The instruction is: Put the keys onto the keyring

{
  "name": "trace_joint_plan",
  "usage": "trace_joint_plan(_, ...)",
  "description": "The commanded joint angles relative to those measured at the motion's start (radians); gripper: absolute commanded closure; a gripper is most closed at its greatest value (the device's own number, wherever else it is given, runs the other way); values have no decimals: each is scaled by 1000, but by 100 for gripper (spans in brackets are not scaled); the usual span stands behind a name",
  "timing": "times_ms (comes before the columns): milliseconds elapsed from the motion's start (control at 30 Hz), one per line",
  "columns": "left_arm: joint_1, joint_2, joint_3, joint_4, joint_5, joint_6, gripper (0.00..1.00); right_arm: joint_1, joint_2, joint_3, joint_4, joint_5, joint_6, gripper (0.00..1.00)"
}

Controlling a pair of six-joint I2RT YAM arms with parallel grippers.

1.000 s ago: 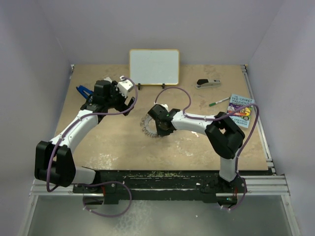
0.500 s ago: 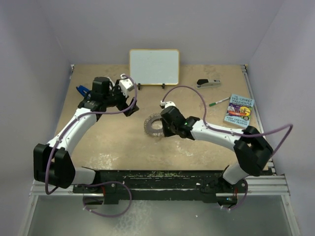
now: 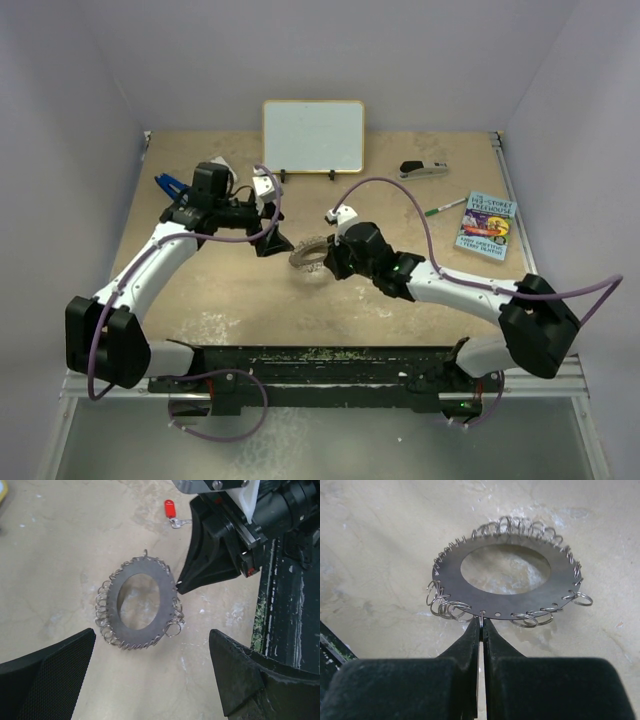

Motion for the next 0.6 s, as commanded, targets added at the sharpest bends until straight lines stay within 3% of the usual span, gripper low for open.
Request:
trace_joint_plan(0, -49, -21, -21, -7, 29, 41, 2, 5, -61, -12, 155, -44, -71, 100)
trace_joint_plan(267, -56, 14, -103, 192, -17, -44, 2, 4, -107, -48, 208, -93, -163, 100)
trace_joint_plan(567, -95, 53, -99, 241, 84, -48, 2, 4, -160, -53, 201, -132, -254, 100)
